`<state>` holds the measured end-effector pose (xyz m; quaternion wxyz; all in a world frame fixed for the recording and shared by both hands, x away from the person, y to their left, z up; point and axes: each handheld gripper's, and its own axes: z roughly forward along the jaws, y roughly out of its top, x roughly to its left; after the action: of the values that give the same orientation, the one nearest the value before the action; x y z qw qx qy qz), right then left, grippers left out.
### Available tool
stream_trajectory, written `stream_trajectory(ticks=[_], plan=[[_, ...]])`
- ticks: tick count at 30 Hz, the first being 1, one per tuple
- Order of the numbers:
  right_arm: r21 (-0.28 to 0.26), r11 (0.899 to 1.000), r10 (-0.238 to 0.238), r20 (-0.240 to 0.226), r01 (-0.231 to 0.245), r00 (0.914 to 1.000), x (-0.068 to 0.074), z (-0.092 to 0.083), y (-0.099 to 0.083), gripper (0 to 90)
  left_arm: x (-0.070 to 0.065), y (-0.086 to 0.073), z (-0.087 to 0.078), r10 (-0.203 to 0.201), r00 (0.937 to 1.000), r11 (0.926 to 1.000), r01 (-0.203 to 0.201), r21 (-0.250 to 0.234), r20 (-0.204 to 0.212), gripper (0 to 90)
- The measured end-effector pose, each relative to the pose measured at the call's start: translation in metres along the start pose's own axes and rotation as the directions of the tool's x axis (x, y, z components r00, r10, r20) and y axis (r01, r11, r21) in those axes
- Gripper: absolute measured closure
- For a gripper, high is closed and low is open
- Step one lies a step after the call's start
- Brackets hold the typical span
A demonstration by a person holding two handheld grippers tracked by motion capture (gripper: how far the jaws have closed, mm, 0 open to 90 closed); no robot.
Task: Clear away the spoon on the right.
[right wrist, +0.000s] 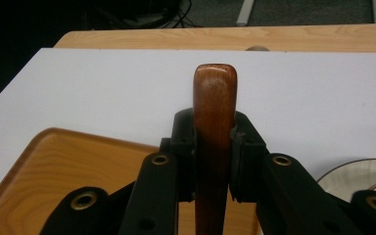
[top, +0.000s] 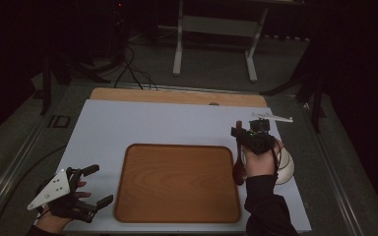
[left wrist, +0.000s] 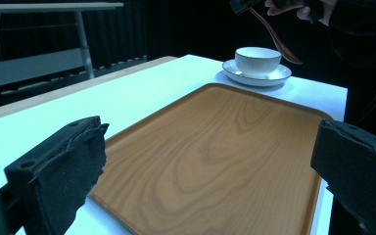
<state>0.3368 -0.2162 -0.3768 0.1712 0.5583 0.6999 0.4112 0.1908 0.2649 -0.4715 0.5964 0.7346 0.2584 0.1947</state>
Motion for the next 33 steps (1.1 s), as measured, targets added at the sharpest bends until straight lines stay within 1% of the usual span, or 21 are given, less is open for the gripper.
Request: stream_trajectory(ticks=[1,11,14,18,19,21,23,24,26,30,32,33], plan=[[0.001,1.0,0.005,-0.003,-0.005,1.0,0.002,0.0,-0.002,76.2,0.0,0.0,0.0,-0.001,1.0,1.0,0.001,0.0,0.001,0.0],[0.02,1.0,-0.008,-0.03,0.009,0.9995,0.022,0.006,-0.02,76.2,0.0,0.0,0.001,0.0,1.0,1.0,0.0,-0.001,0.001,0.0],[0.022,1.0,0.006,-0.039,-0.005,0.9992,0.025,0.008,-0.025,76.2,-0.001,0.0,0.001,0.002,1.0,1.0,-0.002,0.0,0.002,0.0],[0.027,1.0,0.006,-0.035,-0.005,0.9994,0.03,0.013,-0.033,76.2,-0.001,0.0,0.0,0.002,1.0,1.0,-0.002,-0.001,0.002,0.0],[0.028,0.999,0.018,-0.033,-0.017,0.9993,0.031,0.016,-0.038,76.2,-0.001,0.0,0.0,0.002,1.0,1.0,-0.002,-0.001,0.002,0.0],[0.037,0.999,0.027,-0.038,-0.026,0.9989,0.031,0.018,-0.043,76.1,0.0,0.0,0.0,0.003,1.0,1.0,-0.003,-0.001,0.003,0.0],[0.037,0.999,0.027,-0.035,-0.025,0.999,0.032,0.019,-0.045,76.2,0.0,0.0,0.0,0.002,1.0,1.0,-0.002,-0.001,0.002,0.0],[0.041,0.999,0.022,-0.02,-0.021,0.9996,0.032,0.022,-0.05,76.2,0.0,0.0,0.001,0.002,1.0,1.0,-0.002,0.0,0.003,0.0],[0.037,0.999,0.025,-0.013,-0.025,0.9996,0.033,0.024,-0.054,76.2,-0.001,0.0,0.001,0.003,1.0,1.0,-0.003,0.001,0.003,0.0],[0.04,0.999,0.025,0.019,-0.026,0.9995,0.034,0.031,-0.064,76.2,-0.001,0.0,0.001,0.004,1.0,1.0,-0.004,0.003,0.005,0.0],[0.04,0.998,0.048,0.021,-0.049,0.9986,0.031,0.036,-0.07,76.2,-0.001,0.0,0.001,0.004,1.0,1.0,-0.004,0.001,0.005,0.0],[0.04,0.998,0.051,0.026,-0.052,0.9984,0.031,0.037,-0.071,76.2,-0.001,0.0,0.001,0.004,1.0,1.0,-0.004,0.001,0.005,0.0]])
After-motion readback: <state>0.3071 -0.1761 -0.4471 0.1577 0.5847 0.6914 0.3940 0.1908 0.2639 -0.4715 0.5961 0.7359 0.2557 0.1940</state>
